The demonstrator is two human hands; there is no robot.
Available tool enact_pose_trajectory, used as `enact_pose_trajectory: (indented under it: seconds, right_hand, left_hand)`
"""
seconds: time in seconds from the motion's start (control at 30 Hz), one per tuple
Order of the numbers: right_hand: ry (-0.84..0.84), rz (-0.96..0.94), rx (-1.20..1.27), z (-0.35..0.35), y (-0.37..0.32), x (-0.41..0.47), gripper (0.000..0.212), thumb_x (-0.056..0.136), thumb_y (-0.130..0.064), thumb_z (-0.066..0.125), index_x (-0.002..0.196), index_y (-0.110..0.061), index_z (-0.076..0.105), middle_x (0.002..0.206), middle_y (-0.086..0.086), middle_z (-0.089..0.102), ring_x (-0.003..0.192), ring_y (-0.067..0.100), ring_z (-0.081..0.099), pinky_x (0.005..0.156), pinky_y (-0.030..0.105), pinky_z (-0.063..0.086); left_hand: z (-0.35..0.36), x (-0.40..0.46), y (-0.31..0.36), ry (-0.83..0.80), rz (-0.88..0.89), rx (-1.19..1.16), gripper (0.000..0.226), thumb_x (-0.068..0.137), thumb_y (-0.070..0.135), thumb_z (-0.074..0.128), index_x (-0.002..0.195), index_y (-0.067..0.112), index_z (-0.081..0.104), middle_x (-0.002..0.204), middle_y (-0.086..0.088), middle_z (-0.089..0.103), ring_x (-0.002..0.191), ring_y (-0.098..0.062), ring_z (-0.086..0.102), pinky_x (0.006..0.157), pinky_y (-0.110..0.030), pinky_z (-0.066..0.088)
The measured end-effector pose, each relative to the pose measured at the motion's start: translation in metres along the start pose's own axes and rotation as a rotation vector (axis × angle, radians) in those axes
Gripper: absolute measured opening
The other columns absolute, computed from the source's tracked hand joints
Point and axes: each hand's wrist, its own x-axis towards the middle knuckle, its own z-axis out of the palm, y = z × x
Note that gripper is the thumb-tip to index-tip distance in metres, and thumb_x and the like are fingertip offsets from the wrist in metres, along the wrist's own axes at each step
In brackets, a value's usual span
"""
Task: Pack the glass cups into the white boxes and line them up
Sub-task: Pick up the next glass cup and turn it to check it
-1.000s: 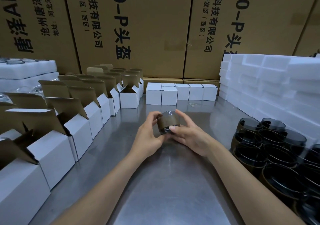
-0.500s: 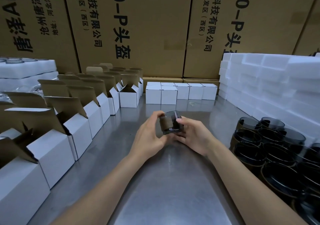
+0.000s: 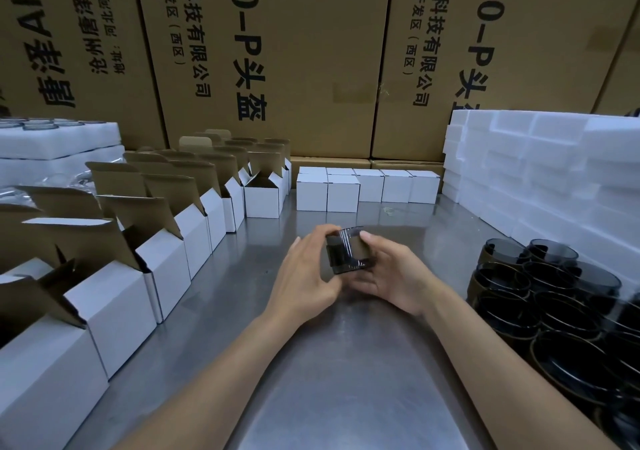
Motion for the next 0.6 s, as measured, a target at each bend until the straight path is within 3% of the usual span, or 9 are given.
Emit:
enact_pose_trajectory:
  seconds: [0.07, 0.23, 0.3, 0.37, 0.5, 0.6]
  right_hand:
    - [0.008, -0.026, -0.019, -0.0007, 0.0013, 0.0008, 0.046, 0.077, -0.047, 0.063, 0.112, -0.017, 0.066, 0.106, 0.005, 0.070, 0.094, 0.018, 0.068, 0.084, 0.029, 0.053]
    - [0.109, -0.117, -0.066, 0.0071, 0.0069, 0.0032, 0.059, 0.065, -0.044, 0.077, 0.111, -0.010, 0.061, 0.096, 0.005, 0.067, 0.088, 0.015, 0.067, 0.073, 0.027, 0.055]
    - [0.095, -0.088, -0.087, 0.0077, 0.0052, 0.0028, 0.063, 0.065, -0.050, 0.075, 0.114, -0.013, 0.060, 0.098, 0.004, 0.066, 0.087, 0.014, 0.066, 0.076, 0.028, 0.054]
    - [0.029, -0.028, -0.062, 0.0043, 0.0027, 0.0014, 0.053, 0.074, -0.052, 0.067, 0.114, -0.018, 0.061, 0.096, 0.002, 0.067, 0.081, 0.013, 0.065, 0.073, 0.026, 0.054]
    - [-0.015, 0.008, -0.028, 0.0007, 0.0003, 0.0009, 0.037, 0.076, -0.036, 0.069, 0.109, -0.019, 0.063, 0.093, 0.000, 0.070, 0.081, 0.012, 0.068, 0.075, 0.025, 0.055]
    - [0.101, -0.084, -0.051, 0.0079, 0.0066, 0.0047, 0.053, 0.069, -0.027, 0.079, 0.116, -0.015, 0.058, 0.103, 0.005, 0.069, 0.090, 0.017, 0.070, 0.078, 0.031, 0.056]
  left_hand:
    - [-0.0003, 0.0006, 0.0008, -0.017, -0.014, -0.013, 0.061, 0.074, 0.018, 0.073, 0.128, 0.024, 0.044, 0.124, 0.013, 0.056, 0.115, -0.008, 0.050, 0.112, -0.043, 0.030]
    - [-0.0011, 0.0008, 0.0048, 0.033, 0.084, 0.022, 0.061, 0.072, 0.024, 0.076, 0.128, 0.021, 0.051, 0.122, 0.011, 0.058, 0.115, -0.009, 0.051, 0.104, -0.034, 0.038]
    - [-0.0007, 0.0006, 0.0044, 0.031, 0.046, 0.026, 0.058, 0.073, 0.025, 0.076, 0.126, 0.023, 0.051, 0.119, 0.014, 0.059, 0.113, -0.006, 0.051, 0.111, -0.035, 0.029]
    - [-0.0004, 0.0009, 0.0032, 0.021, -0.018, 0.001, 0.057, 0.075, 0.029, 0.077, 0.124, 0.024, 0.049, 0.116, 0.019, 0.056, 0.113, -0.003, 0.049, 0.114, -0.031, 0.018]
    - [0.0001, 0.0008, 0.0013, -0.008, -0.070, -0.013, 0.060, 0.077, 0.028, 0.075, 0.127, 0.023, 0.043, 0.121, 0.016, 0.054, 0.119, -0.007, 0.049, 0.115, -0.031, 0.011]
    - [0.0005, 0.0015, 0.0014, 0.003, -0.048, 0.056, 0.064, 0.074, 0.028, 0.075, 0.130, 0.023, 0.043, 0.125, 0.012, 0.054, 0.120, -0.010, 0.047, 0.114, -0.031, 0.011]
